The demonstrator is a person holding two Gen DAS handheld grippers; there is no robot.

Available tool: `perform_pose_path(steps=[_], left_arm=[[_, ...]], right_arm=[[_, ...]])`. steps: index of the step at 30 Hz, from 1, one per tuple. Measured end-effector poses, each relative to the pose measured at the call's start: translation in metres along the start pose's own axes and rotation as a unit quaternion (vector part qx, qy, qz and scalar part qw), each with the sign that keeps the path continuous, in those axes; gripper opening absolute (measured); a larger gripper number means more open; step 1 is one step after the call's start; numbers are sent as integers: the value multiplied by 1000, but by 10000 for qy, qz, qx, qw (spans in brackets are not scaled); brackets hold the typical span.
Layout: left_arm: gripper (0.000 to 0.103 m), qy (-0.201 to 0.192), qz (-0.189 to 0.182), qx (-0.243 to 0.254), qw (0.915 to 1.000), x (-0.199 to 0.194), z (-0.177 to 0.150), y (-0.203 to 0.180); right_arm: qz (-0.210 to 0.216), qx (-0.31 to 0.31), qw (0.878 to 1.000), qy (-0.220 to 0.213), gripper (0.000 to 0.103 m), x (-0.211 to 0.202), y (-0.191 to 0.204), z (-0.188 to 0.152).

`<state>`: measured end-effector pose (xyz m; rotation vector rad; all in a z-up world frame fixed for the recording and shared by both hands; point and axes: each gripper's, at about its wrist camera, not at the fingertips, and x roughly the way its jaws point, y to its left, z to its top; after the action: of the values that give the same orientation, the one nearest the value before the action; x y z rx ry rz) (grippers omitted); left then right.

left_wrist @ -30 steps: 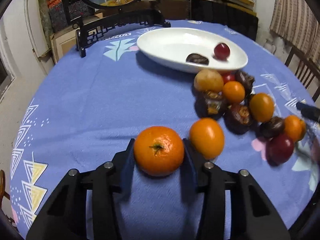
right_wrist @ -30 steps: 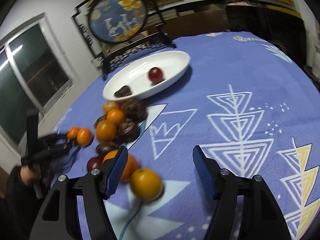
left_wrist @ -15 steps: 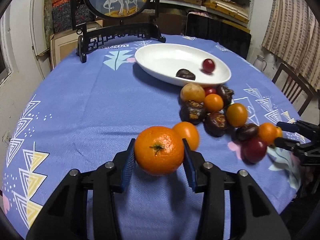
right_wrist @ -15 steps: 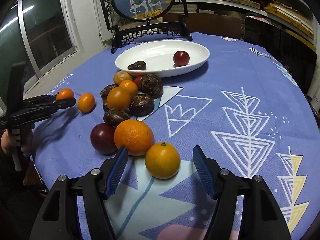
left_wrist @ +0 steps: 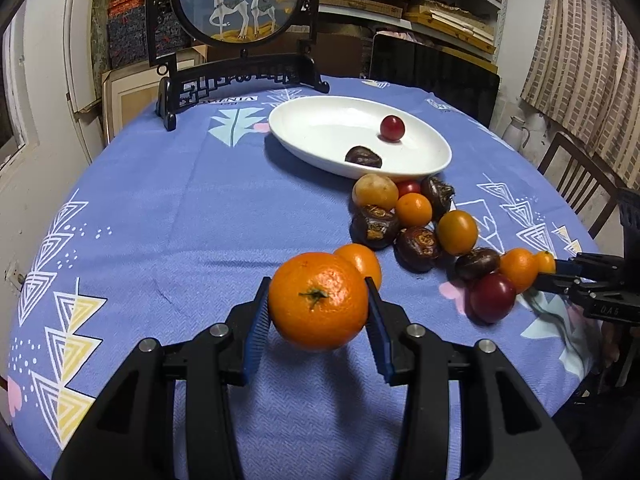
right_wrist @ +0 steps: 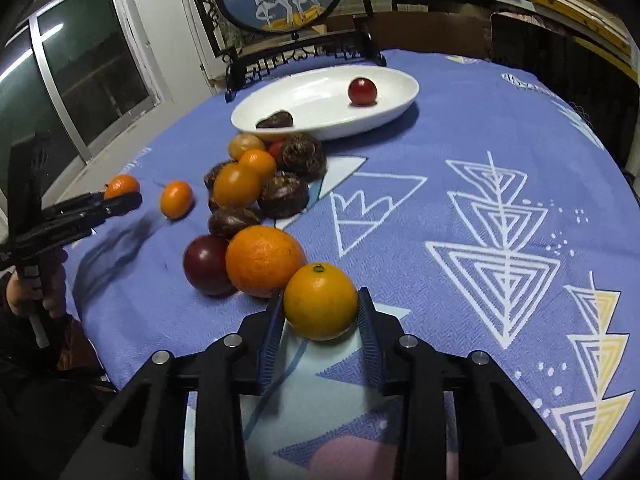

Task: Organize fruits
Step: 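Grasp a large mandarin with the left tool while the right tool grasps an orange tomato, then lower both fruits onto the white plate and open both tools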

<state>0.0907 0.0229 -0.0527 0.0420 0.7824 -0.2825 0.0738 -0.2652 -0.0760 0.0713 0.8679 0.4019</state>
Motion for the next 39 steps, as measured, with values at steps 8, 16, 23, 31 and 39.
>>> perform_pose_path(steps=[8, 16, 23, 31, 39], left_arm=[[43, -117, -76, 100, 9999, -3, 16, -9], [43, -373, -221, 143, 9990, 19, 79, -12], [43, -130, -270, 66, 9995, 82, 134, -12], [47, 390, -200, -110, 9990, 140, 147, -3], [72, -77, -184, -50, 9998, 98, 135, -2]], right_arm=[[124, 140, 9990, -407, 37, -18, -9, 22], [502, 292, 9958, -705, 37, -9, -18, 96], [495, 461, 9965, -489, 37, 48, -24, 152], [99, 592, 9971, -476, 58, 89, -31, 170], [40, 372, 9975, -594, 58, 68, -21, 148]])
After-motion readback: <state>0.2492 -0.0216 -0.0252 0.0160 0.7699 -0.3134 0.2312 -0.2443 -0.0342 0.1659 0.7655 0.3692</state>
